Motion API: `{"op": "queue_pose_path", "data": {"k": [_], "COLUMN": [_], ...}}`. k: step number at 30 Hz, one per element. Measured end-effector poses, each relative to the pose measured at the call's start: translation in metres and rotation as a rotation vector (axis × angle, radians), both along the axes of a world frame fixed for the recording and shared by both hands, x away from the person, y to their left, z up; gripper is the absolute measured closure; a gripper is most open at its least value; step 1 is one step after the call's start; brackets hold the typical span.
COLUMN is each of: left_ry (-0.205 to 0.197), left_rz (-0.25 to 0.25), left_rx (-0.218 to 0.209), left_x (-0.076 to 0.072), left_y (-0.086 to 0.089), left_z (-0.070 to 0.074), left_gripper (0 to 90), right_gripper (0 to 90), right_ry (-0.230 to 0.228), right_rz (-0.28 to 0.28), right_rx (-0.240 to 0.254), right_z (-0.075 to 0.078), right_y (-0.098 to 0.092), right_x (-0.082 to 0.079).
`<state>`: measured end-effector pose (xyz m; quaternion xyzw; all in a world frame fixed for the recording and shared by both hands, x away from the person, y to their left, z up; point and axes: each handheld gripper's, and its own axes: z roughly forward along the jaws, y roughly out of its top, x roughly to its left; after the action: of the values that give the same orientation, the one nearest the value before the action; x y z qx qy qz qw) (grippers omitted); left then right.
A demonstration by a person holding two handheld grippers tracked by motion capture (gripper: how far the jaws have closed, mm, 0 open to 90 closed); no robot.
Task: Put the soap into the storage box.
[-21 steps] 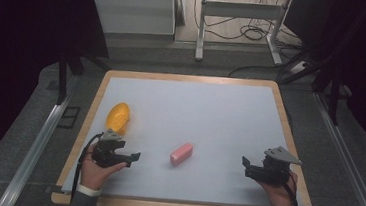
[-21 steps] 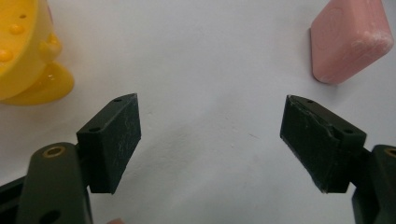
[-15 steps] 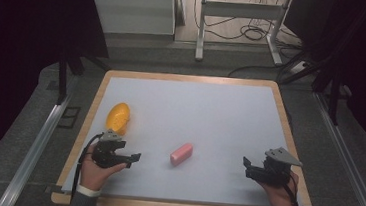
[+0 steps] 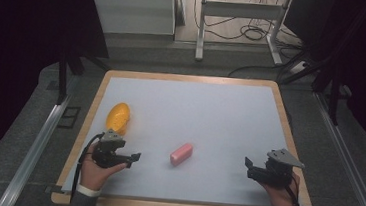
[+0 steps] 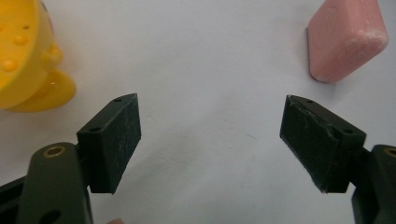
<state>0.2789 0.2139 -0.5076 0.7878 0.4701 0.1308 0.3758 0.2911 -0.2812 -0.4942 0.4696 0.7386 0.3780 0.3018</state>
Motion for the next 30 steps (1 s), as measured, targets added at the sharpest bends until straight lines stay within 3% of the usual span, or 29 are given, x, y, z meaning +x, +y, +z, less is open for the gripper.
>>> {"op": "queue_pose_path", "data": {"k": [6,9,13,22,30], "left_ry": [-0.014,-0.020,-0.025,-0.018,-0.007], "left_rz": [0.026,0.036,0.044,0.026,0.024], "left_rx": [-0.013,0.019,0.006,0.006,0.024], "left_x": [-0.005,-0.010,-0.013,-0.012,-0.010], "left_y": [0.004,0.004,0.006,0.004,0.001], "left_z": [0.006,0.012,0.015,0.022,0.026], "left_gripper": [21.7,21.5,21.5,21.8,22.8], "right_gripper": [4.9,4.9,4.9,4.8,4.9], "right_ry": [-0.008,-0.001,0.003,0.018,0.026], "right_rz": [0.030,0.028,0.026,-0.002,0.011], "right_rx": [0.008,0.012,0.012,0.033,0.025], "right_z": [-0.001,-0.002,-0.002,0.000,-0.001], "right_y": [-0.002,-0.003,-0.005,-0.012,-0.012], "right_x": [-0.001,-0.001,0.001,0.003,0.001]}}
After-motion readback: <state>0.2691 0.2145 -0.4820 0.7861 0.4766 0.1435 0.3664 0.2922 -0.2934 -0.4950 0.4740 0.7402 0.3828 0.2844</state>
